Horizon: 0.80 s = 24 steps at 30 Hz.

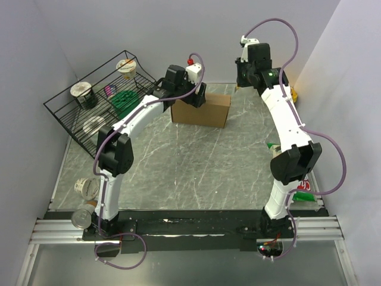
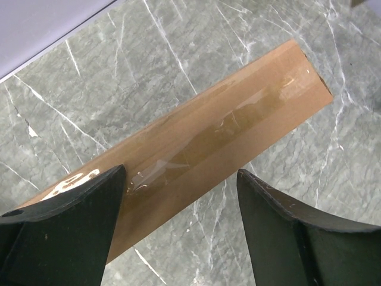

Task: Unpack the express box

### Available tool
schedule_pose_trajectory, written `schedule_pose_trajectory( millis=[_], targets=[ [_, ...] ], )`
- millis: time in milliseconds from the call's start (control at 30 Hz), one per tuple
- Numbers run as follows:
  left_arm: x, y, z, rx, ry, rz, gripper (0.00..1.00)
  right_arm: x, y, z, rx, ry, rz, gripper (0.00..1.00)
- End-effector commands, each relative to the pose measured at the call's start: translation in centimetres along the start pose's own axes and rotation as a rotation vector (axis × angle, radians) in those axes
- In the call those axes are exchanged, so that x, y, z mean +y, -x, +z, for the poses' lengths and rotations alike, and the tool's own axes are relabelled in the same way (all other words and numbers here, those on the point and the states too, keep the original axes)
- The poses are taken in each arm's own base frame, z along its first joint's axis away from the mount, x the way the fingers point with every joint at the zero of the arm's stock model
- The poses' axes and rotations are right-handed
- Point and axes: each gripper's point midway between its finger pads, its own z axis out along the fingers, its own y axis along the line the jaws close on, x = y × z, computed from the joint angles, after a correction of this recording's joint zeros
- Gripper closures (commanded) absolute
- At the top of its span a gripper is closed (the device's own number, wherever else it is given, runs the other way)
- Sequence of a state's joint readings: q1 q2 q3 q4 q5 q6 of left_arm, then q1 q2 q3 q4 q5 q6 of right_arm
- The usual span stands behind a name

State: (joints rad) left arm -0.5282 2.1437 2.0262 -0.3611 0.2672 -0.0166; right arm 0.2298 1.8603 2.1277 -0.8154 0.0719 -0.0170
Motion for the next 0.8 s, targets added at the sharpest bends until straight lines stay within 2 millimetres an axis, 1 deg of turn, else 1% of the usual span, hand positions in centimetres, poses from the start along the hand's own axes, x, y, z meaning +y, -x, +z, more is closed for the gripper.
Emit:
schedule_pose_trajectory(
  millis=[0,67,100,133,167,200,233,267,300,333,367,533,633,767],
  targets=[
    [-0.7,-6.7,0.8,0.214,0.013,-0.111,0.18,1.2,2.4,-1.1,-0.092,0.005,0.046,1.00],
    [-0.5,-6.4,1.1,0.207,0.019,-0.107,0.18,1.0,1.9,-1.0,-0.084,-0.019,0.051,1.00],
    [-0.4,-6.8,1.5,0.213,0.022,-0.108,0.17,1.3,1.4,-0.7,-0.078,-0.031,0.059,1.00],
    [-0.3,-6.4,1.6,0.204,0.025,-0.104,0.17,1.1,1.3,-0.6,-0.084,-0.044,0.065,1.00],
    [-0.2,-6.4,1.7,0.202,0.028,-0.102,0.16,0.7,1.8,-1.2,-0.113,-0.068,0.078,1.00],
    [-0.1,-6.7,2.0,0.207,0.028,-0.100,0.16,0.7,0.0,-0.4,-0.087,-0.076,0.082,1.00],
    [0.0,-6.4,2.0,0.199,0.029,-0.099,0.15,0.8,1.2,-0.4,-0.158,-0.077,0.093,1.00],
    [0.1,-6.5,2.1,0.201,0.029,-0.100,0.15,0.5,1.4,-1.0,-0.184,-0.098,0.084,1.00],
    [0.2,-6.7,2.3,0.203,0.027,-0.102,0.15,0.6,0.8,-0.7,-0.178,-0.113,0.058,1.00],
    [0.2,-6.6,2.4,0.200,0.022,-0.105,0.15,0.9,0.9,-0.7,-0.182,-0.118,0.053,1.00],
    [0.3,-6.7,2.5,0.201,0.023,-0.106,0.15,0.9,0.4,-0.3,-0.162,-0.124,0.052,1.00],
    [0.7,-7.3,2.9,0.211,0.022,-0.111,0.14,1.2,0.9,0.0,-0.175,-0.157,0.060,1.00],
    [0.4,-7.6,3.0,0.215,0.011,-0.115,0.14,1.3,1.4,-0.1,-0.189,-0.166,0.063,1.00],
    [0.4,-7.5,3.1,0.211,0.006,-0.120,0.13,1.4,1.3,0.4,-0.189,-0.164,0.068,1.00]
  ],
)
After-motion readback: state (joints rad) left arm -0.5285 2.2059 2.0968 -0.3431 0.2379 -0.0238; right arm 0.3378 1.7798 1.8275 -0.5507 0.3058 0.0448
